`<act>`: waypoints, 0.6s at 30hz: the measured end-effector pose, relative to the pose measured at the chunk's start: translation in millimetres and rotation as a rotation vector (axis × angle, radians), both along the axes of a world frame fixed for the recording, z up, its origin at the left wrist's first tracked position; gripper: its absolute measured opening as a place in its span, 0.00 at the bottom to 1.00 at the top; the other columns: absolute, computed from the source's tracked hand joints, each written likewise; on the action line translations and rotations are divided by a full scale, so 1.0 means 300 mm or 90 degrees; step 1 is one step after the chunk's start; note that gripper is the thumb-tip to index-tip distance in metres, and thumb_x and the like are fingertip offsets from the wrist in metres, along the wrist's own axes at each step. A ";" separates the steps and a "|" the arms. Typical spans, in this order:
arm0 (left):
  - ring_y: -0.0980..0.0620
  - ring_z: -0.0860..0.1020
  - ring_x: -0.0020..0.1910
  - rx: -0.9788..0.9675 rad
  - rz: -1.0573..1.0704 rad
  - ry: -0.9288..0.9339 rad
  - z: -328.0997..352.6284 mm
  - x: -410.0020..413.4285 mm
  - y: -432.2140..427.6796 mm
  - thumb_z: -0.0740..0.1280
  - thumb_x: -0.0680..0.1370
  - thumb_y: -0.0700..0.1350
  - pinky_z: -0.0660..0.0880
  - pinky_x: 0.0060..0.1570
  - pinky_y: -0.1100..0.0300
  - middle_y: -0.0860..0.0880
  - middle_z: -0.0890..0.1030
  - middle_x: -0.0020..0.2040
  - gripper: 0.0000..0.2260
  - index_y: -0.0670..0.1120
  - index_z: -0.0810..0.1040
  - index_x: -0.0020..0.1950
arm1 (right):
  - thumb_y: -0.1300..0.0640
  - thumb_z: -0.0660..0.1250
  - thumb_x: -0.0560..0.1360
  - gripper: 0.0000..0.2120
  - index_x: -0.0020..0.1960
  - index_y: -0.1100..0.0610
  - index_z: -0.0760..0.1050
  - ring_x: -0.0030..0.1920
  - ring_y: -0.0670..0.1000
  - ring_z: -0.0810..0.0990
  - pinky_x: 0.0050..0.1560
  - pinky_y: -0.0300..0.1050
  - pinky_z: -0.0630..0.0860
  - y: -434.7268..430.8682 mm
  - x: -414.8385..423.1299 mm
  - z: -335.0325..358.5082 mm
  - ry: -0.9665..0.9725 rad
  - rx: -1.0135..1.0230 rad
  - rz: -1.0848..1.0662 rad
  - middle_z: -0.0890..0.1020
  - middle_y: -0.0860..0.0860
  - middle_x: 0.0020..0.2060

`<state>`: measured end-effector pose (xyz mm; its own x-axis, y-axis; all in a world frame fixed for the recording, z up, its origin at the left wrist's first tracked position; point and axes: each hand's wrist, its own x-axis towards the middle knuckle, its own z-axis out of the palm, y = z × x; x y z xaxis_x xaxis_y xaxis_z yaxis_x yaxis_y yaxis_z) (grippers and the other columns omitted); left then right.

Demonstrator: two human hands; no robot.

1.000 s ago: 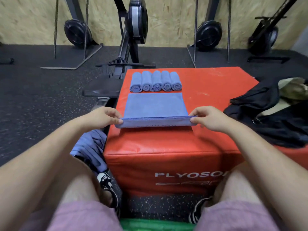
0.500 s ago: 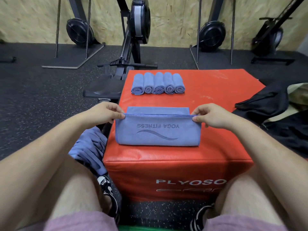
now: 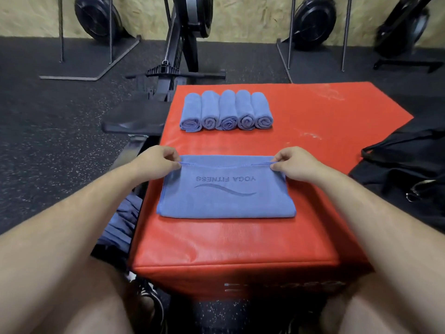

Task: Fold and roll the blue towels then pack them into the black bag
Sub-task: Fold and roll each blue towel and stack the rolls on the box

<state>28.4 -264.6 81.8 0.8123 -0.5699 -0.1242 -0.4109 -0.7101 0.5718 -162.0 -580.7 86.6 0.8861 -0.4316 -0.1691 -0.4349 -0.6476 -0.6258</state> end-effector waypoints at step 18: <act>0.36 0.76 0.54 0.035 0.059 -0.372 -0.084 -0.032 -0.128 0.68 0.76 0.48 0.74 0.51 0.44 0.40 0.75 0.55 0.14 0.43 0.75 0.59 | 0.52 0.64 0.76 0.17 0.62 0.59 0.71 0.58 0.63 0.75 0.52 0.55 0.70 0.092 0.085 -0.035 0.007 -0.514 -0.088 0.78 0.60 0.55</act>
